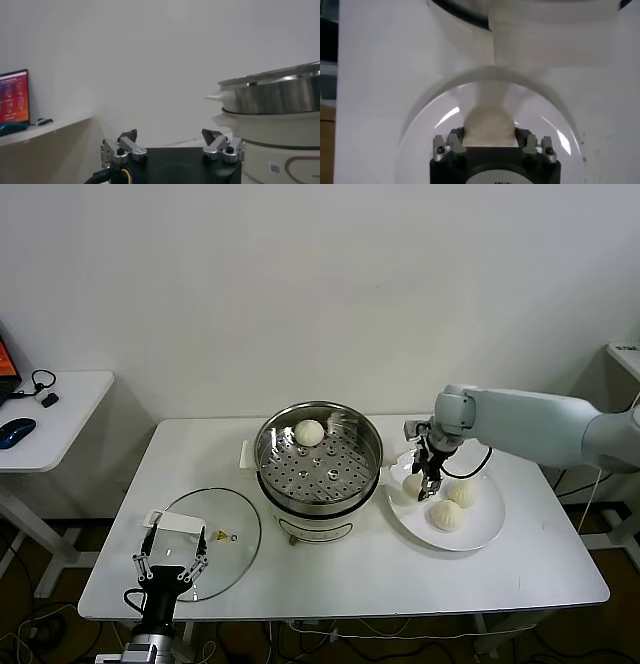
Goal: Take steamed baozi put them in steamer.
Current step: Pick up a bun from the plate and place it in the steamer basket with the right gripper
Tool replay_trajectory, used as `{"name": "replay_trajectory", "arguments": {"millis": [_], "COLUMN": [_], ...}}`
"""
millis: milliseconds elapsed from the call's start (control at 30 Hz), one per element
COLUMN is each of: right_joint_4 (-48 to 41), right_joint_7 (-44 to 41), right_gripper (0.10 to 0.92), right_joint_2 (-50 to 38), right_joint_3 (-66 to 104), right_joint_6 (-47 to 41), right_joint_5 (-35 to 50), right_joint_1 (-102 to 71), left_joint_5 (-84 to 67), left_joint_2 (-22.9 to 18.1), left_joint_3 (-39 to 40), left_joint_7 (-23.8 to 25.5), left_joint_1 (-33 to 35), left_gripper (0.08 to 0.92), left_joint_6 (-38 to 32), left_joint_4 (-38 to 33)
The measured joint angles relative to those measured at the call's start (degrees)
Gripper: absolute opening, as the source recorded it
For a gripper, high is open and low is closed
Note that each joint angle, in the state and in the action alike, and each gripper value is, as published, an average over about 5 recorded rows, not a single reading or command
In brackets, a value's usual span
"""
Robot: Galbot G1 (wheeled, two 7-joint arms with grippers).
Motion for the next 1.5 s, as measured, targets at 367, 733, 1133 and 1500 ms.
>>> {"name": "replay_trajectory", "arguments": {"millis": [367,733,1133,1500], "right_joint_4": [8.69,10.68,6.04,-2.73], "right_joint_7": [-3.77,-4.2,-1.25,0.78], "right_gripper": [0.653,0.653,0.653,0.653], "right_joint_2": [1.06,7.46,17.41,25.36], "right_joint_3": [-8.91,-10.18,-5.64,-1.4], "right_joint_6": [0.1,-1.44,-3.96,-4.73], "right_joint_5": [9.83,19.15,22.91,21.52], "right_joint_1": [18.03,27.5,23.08,13.6], "left_joint_5": [-0.13,0.0,-0.2,-0.22], "left_joint_2": [0.0,0.0,0.0,0.0], "left_joint_3": [0.39,1.06,0.58,0.26], "left_joint_7": [0.01,0.32,1.04,1.33], "left_joint_1": [0.66,0.73,0.31,-0.07], "left_gripper": [0.823,0.823,0.823,0.823], "left_joint_6": [0.26,0.56,1.62,1.9], "left_joint_4": [-1.18,-2.13,-3.53,-3.71]}}
